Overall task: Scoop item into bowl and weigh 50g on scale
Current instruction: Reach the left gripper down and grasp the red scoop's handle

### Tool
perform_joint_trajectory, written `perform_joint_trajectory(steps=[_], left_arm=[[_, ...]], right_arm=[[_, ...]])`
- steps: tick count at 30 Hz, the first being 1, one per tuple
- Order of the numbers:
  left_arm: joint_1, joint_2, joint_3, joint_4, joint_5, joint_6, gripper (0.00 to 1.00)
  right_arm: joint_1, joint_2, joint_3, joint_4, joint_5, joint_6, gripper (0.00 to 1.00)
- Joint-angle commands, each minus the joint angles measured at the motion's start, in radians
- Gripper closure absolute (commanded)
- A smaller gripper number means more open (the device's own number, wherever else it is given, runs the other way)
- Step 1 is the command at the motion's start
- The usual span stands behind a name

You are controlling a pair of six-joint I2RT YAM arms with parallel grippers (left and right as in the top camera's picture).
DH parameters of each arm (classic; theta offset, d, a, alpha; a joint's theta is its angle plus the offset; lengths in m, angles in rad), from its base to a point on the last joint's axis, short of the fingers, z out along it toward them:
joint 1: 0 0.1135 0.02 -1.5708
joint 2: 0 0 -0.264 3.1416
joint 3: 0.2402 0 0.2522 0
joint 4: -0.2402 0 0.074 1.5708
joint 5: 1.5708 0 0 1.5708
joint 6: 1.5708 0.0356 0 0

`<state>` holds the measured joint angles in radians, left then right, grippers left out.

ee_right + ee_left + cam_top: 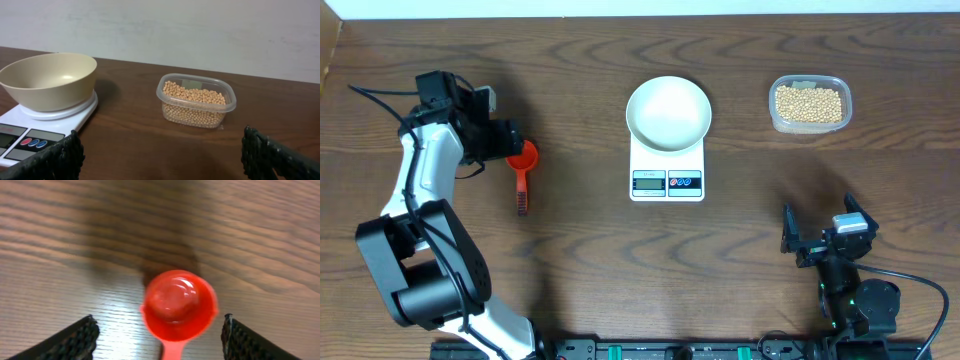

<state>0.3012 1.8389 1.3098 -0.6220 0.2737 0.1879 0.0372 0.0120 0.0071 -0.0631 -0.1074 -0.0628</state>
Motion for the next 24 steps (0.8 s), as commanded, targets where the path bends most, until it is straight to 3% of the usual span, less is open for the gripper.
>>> perform_joint_trajectory(steps=[1, 3, 9, 14, 19, 21, 24], left_arm=[[0.021, 0.039, 0.014, 0.004, -0.032, 0.036, 0.3], [0.023, 0.058, 0.014, 0.004, -0.032, 0.037, 0.36], [0.02, 0.139, 0.014, 0.007, -0.031, 0.037, 0.66], [0.016, 0.187, 0.014, 0.019, -0.031, 0.036, 0.7], [0.015, 0.191, 0.014, 0.037, -0.031, 0.013, 0.81], [0.015, 0.191, 0.014, 0.042, -0.031, -0.006, 0.91], [0.015, 0.191, 0.014, 0.056, -0.021, -0.056, 0.93]], right_arm=[[0.006, -0.006, -0.002, -0.004, 0.001, -0.006, 0.01], [0.006, -0.006, -0.002, -0.004, 0.001, -0.006, 0.01], [0.006, -0.006, -0.002, -0.004, 0.001, -0.006, 0.01], [0.006, -0.006, -0.002, -0.004, 0.001, -0.006, 0.01], [0.006, -0.006, -0.002, -0.004, 0.001, -0.006, 0.01], [0.006, -0.006, -0.002, -0.004, 0.001, -0.006, 0.01], [0.006, -0.006, -0.002, -0.004, 0.001, -0.006, 0.01]])
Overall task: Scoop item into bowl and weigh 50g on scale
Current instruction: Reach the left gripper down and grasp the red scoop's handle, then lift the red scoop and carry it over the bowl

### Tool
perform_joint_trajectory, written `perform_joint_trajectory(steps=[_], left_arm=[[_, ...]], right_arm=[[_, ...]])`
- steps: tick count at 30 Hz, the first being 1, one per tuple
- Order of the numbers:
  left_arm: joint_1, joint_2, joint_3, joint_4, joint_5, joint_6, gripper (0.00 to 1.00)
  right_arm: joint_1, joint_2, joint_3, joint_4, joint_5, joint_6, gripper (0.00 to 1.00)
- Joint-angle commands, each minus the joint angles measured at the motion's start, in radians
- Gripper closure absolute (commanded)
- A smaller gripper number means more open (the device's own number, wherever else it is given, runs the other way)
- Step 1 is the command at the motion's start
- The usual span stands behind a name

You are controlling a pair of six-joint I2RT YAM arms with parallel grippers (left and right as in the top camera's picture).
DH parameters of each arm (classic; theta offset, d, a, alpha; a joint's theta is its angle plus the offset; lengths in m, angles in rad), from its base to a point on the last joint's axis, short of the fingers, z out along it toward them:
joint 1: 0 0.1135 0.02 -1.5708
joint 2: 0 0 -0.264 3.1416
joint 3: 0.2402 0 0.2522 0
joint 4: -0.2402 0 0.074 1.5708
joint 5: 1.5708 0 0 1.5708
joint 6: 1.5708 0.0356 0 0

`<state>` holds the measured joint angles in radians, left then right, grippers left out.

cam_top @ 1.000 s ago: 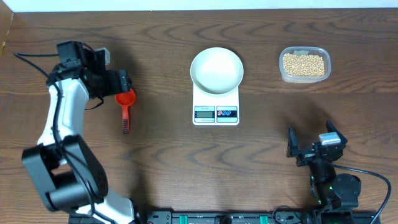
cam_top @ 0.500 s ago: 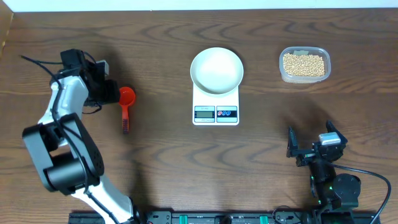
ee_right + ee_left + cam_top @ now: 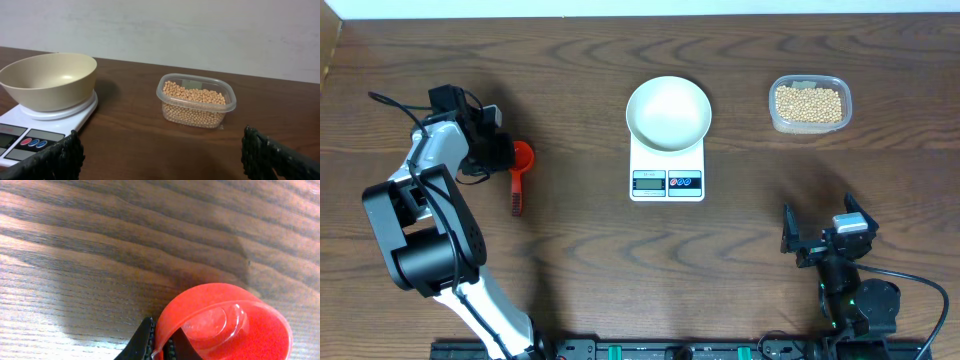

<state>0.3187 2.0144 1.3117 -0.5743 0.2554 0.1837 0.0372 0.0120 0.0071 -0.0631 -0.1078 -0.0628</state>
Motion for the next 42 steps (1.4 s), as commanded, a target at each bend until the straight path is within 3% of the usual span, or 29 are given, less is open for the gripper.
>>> perform_joint_trajectory(steps=[1, 4, 9, 18, 27, 42], left_arm=[[-0.002, 0.015, 0.013, 0.009, 0.005, -0.067, 0.93], [-0.002, -0.006, 0.018, 0.008, 0.054, -0.129, 0.93], [-0.002, -0.151, 0.024, 0.012, 0.176, -0.366, 0.93], [-0.012, -0.438, 0.024, 0.006, 0.265, -0.983, 0.93], [-0.2, -0.532, 0.024, -0.018, 0.288, -1.386, 0.93], [-0.531, -0.529, 0.024, -0.015, 0.204, -1.584, 0.93]], right_arm=[[0.006, -0.006, -0.002, -0.004, 0.002, -0.006, 0.01], [0.006, -0.006, -0.002, -0.004, 0.002, -0.006, 0.01], [0.006, -0.006, -0.002, -0.004, 0.002, -0.006, 0.01], [0.006, -0.006, -0.002, -0.004, 0.002, -0.006, 0.01], [0.006, -0.006, -0.002, -0.004, 0.002, -0.006, 0.01], [0.006, -0.006, -0.002, -0.003, 0.001, -0.005, 0.01]])
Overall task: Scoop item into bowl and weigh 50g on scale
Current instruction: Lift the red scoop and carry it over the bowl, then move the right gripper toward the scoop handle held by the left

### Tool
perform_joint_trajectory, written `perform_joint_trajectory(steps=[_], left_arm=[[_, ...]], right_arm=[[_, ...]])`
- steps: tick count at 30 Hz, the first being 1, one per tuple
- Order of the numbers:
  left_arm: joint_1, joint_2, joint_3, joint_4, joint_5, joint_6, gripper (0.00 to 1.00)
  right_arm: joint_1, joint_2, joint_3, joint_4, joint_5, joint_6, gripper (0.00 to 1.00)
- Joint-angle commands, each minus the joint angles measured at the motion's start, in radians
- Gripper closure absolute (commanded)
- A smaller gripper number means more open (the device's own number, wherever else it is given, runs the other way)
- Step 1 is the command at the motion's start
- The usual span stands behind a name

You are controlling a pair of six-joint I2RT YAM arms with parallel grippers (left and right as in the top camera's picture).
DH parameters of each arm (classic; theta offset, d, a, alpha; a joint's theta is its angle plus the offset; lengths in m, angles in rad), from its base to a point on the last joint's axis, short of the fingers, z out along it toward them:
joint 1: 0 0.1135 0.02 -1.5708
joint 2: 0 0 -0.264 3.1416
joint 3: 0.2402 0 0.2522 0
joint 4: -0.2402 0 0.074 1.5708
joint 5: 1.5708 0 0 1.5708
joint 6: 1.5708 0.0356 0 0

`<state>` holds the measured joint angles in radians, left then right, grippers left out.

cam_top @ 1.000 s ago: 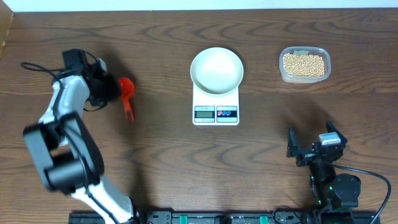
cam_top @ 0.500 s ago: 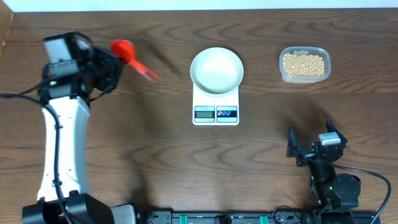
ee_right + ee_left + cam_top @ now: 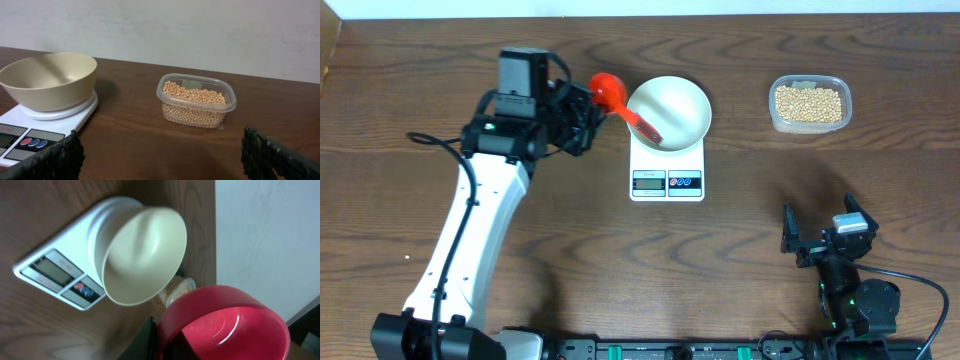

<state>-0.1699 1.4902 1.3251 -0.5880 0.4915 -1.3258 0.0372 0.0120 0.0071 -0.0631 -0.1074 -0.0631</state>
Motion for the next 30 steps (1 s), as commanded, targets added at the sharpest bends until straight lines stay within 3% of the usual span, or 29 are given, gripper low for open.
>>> perform_joint_trajectory(steps=[1, 8, 14, 18, 21, 30], left_arm=[[-0.058, -0.005, 0.01, -0.001, -0.033, -0.087, 0.93], [-0.16, 0.009, 0.01, 0.0, -0.146, -0.144, 0.93], [-0.196, 0.01, 0.01, 0.052, -0.195, -0.163, 0.93], [-0.196, 0.01, 0.01, 0.071, -0.195, -0.166, 0.93], [-0.196, 0.01, 0.01, 0.071, -0.194, -0.166, 0.93], [-0.196, 0.01, 0.01, 0.075, -0.194, -0.192, 0.93]], right_arm=[[0.006, -0.006, -0.002, 0.0, 0.0, -0.005, 0.01], [0.006, -0.006, -0.002, 0.017, -0.029, 0.062, 0.01], [0.006, -0.006, -0.002, 0.137, -0.27, 0.166, 0.01], [0.006, -0.002, 0.011, 0.161, -0.305, 0.272, 0.01], [0.005, 0.016, 0.044, 0.161, -0.347, 0.276, 0.01], [-0.02, 0.286, 0.288, 0.112, -0.531, 0.275, 0.01]])
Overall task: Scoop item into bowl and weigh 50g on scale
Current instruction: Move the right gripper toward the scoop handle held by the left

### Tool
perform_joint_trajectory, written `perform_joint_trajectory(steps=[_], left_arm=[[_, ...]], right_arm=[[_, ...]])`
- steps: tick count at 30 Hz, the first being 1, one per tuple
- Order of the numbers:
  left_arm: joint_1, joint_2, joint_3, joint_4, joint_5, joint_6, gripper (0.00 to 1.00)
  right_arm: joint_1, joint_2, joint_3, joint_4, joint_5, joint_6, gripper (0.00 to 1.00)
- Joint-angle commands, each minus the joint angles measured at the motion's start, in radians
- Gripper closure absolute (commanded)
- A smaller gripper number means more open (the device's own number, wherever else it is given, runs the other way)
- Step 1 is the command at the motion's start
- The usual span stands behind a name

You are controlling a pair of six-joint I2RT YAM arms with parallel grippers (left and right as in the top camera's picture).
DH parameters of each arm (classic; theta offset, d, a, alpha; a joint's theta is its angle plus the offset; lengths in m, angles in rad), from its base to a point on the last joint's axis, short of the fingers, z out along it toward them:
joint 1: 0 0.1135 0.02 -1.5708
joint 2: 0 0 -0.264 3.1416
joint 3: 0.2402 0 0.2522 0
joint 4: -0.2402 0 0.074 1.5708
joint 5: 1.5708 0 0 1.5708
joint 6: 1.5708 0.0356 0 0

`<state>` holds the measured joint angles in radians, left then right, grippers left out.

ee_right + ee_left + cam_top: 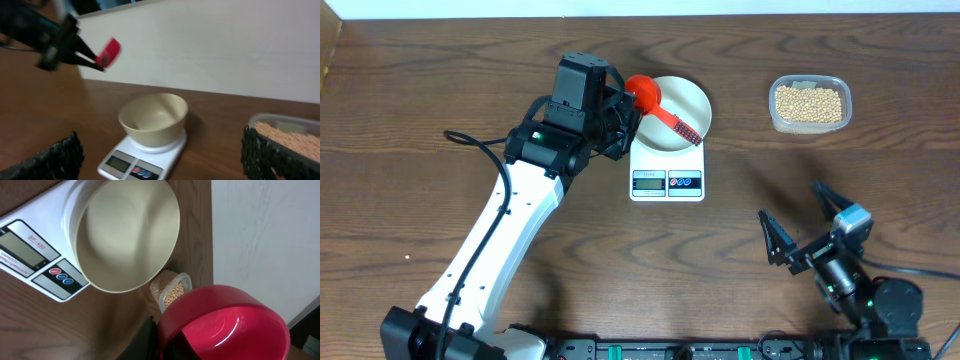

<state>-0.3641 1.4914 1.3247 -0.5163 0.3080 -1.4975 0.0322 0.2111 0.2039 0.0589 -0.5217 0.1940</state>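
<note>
An empty red scoop [646,93] hangs over the left rim of the cream bowl [682,98], its handle slanting across the bowl. My left gripper [624,106] is shut on the rim of the scoop's cup [225,325]. The bowl [130,235] stands on the white scale [667,172]. A clear tub of soybeans [809,103] sits at the back right. My right gripper [802,218] is open and holds nothing, low at the front right. It faces the scale [145,157] and the bowl [152,117].
The left arm stretches from the table's front left corner to the scale. A wall runs behind the table's far edge. Bare wood lies between the scale and the soybean tub [287,132].
My left gripper has carried the scoop to the right, from beside the bowl's left edge to over its rim. My right arm has left its rest pose and now looks at the scale.
My left gripper stood open over the scoop on the table at far left. Then it was shut on the cup's rim. Then it held the scoop in the air beside the bowl, and now over the bowl's rim. The right arm moved only last.
</note>
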Motion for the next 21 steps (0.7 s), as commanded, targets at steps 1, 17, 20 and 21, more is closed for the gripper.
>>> perform_joint_trajectory(steps=[1, 17, 20, 21], left_arm=[[-0.002, 0.008, 0.011, 0.003, -0.01, -0.024, 0.93], [-0.002, 0.008, 0.011, 0.01, -0.011, -0.065, 0.93], [-0.002, 0.008, 0.011, 0.009, -0.011, -0.064, 0.93], [-0.002, 0.008, 0.011, 0.009, -0.01, -0.064, 0.93]], right_arm=[[-0.021, 0.135, 0.127, -0.011, -0.159, 0.018, 0.01], [-0.079, 0.799, 0.586, -0.047, -0.799, 0.075, 0.01], [-0.079, 0.844, 0.587, -0.048, -0.802, 0.075, 0.01], [-0.079, 0.857, 0.587, -0.048, -0.805, 0.075, 0.01]])
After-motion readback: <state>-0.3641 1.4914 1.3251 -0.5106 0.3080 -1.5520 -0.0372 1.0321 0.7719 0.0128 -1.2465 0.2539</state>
